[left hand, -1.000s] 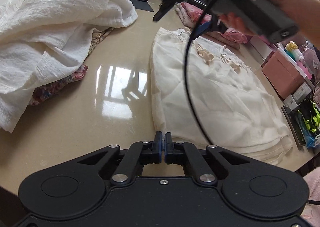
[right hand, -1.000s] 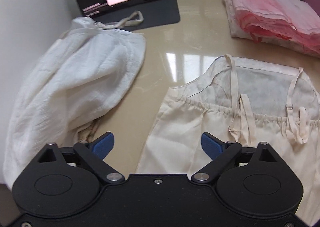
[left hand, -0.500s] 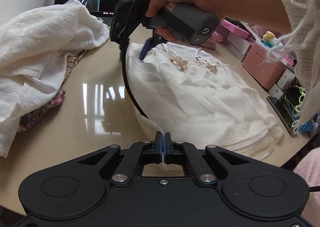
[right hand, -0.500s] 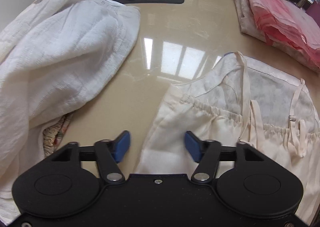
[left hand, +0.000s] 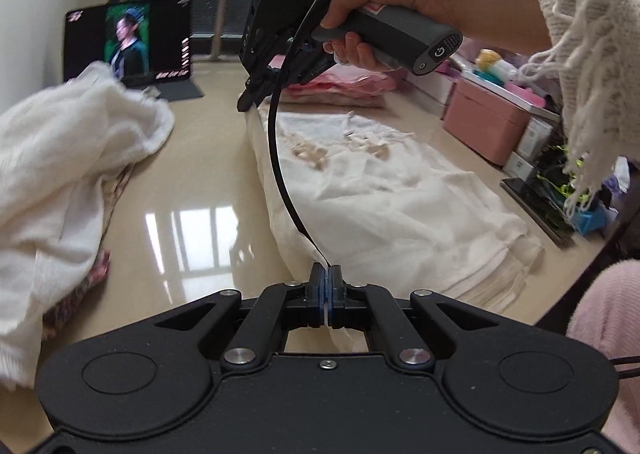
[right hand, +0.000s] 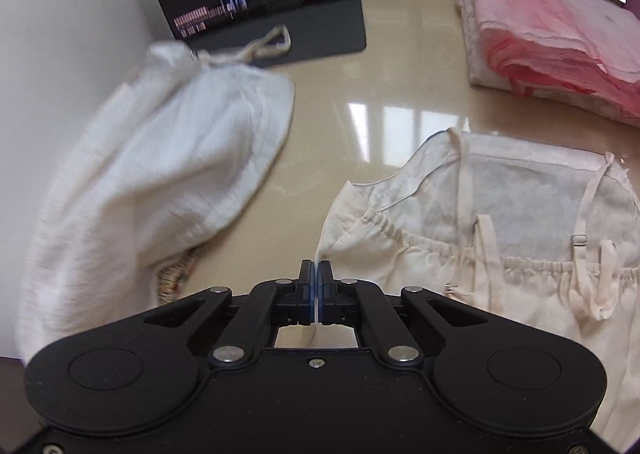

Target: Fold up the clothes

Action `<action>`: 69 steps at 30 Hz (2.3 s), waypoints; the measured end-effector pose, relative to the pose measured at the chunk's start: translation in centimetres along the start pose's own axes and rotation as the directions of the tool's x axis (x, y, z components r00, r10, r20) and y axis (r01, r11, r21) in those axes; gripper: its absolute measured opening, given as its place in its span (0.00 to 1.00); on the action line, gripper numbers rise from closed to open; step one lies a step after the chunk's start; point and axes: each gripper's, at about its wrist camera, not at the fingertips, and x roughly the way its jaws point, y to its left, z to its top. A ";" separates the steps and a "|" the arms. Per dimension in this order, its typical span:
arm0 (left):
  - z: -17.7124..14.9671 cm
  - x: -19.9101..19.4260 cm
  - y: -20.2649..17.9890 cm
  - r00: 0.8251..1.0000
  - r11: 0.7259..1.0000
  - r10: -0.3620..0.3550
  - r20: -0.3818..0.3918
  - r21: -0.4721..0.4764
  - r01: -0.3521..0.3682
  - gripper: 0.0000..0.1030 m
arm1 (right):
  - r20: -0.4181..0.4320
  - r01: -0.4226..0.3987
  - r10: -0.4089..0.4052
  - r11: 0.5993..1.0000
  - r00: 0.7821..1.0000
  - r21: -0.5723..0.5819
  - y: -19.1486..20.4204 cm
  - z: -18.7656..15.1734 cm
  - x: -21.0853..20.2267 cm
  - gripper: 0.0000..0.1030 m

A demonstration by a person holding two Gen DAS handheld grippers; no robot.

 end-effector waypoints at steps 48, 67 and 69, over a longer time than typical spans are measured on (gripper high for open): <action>-1.0 7.9 0.3 0.935 0.963 -0.267 -0.233 -0.037 0.266 0.25 | 0.142 0.006 0.009 0.994 0.990 -0.110 -7.0 -6.5 2.5 0.15; 2.9 0.9 -0.5 0.995 0.993 -0.100 0.025 -0.068 0.101 1.00 | 0.513 -0.131 0.139 0.990 0.847 -0.051 -10.5 -10.8 -13.0 1.00; 3.5 0.5 -0.6 0.996 0.993 -0.085 0.040 -0.084 0.088 1.00 | 0.545 -0.089 0.097 0.995 0.832 -0.042 -11.1 -12.5 -15.0 1.00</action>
